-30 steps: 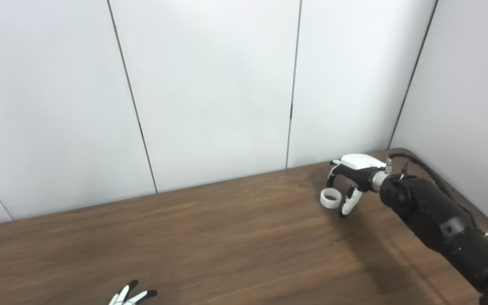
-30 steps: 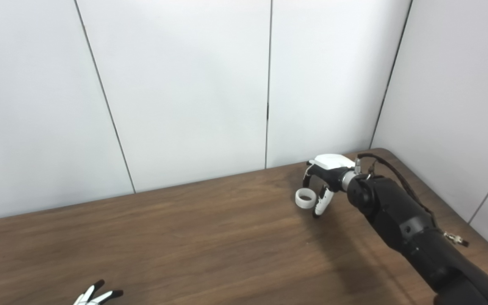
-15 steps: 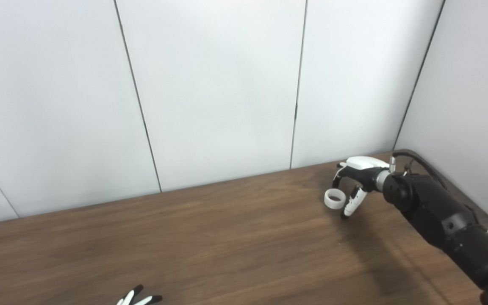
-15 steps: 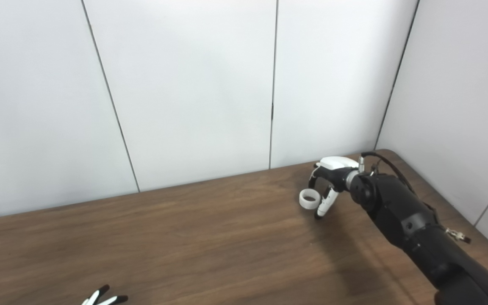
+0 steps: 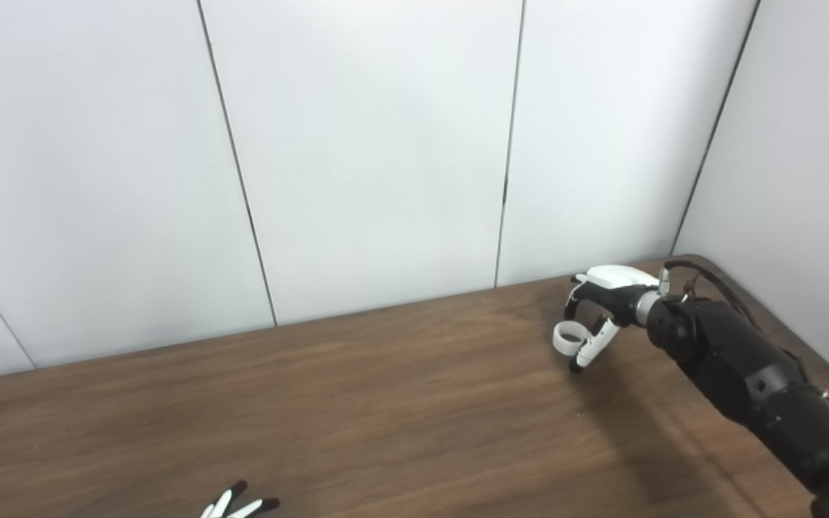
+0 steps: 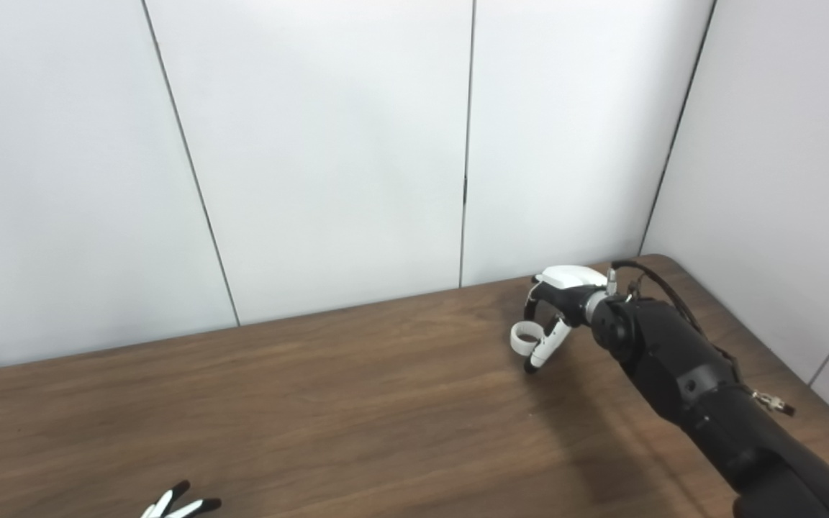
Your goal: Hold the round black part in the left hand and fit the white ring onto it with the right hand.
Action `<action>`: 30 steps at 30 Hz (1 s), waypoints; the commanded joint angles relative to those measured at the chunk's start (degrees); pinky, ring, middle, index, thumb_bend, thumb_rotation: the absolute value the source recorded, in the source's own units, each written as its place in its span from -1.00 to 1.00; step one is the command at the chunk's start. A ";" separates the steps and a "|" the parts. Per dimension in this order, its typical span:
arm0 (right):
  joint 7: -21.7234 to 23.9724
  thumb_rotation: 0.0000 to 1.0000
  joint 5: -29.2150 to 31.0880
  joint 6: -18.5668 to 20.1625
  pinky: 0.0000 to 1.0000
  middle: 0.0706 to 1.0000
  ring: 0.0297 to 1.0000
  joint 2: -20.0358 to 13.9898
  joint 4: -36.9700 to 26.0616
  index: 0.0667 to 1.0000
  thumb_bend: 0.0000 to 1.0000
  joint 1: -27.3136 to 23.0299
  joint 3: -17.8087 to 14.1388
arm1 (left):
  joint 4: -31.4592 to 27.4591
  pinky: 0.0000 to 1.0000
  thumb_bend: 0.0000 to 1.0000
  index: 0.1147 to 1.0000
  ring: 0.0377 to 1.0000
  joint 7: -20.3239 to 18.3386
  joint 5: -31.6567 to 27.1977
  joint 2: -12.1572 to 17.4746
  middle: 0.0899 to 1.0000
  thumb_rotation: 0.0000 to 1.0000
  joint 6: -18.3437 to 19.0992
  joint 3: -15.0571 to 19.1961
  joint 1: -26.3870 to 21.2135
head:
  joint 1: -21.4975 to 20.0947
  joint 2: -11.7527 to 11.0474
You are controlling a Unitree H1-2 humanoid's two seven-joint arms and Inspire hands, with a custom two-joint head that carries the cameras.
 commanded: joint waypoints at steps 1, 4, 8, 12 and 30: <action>0.61 -0.31 0.24 -0.87 0.91 1.00 1.00 0.69 -0.02 0.45 0.96 -2.08 0.58 | -0.74 1.00 0.04 -0.18 1.00 0.88 -0.08 -0.40 0.70 -0.92 -0.40 0.01 -0.43 | 0.02 0.05; 0.15 -0.33 0.13 -0.80 0.90 1.00 1.00 0.87 -0.20 0.45 0.96 -1.87 0.65 | -0.73 1.00 0.04 -0.18 1.00 0.85 -0.18 -0.38 0.70 -0.92 -0.53 0.05 -0.41 | -0.01 0.10; -0.97 -0.38 0.08 -1.08 0.86 0.99 1.00 1.07 -0.39 0.43 0.96 -1.43 0.55 | -0.78 1.00 0.04 -0.18 1.00 0.96 -0.13 -0.38 0.70 -0.92 -0.62 0.13 -0.35 | -0.03 0.15; -1.88 -0.42 -0.12 -1.44 0.86 0.99 1.00 1.16 -0.08 0.41 0.96 -1.31 0.71 | -0.80 1.00 0.04 -0.18 1.00 0.94 -0.07 -0.32 0.70 -0.92 -0.63 0.17 -0.40 | -0.07 0.12; -6.87 -0.56 -1.45 -2.44 0.84 0.93 1.00 1.43 0.03 0.28 0.92 0.03 1.25 | -0.47 1.00 0.04 -0.18 1.00 1.19 -0.14 -0.36 0.70 -0.92 -0.94 0.24 -0.49 | 0.01 0.15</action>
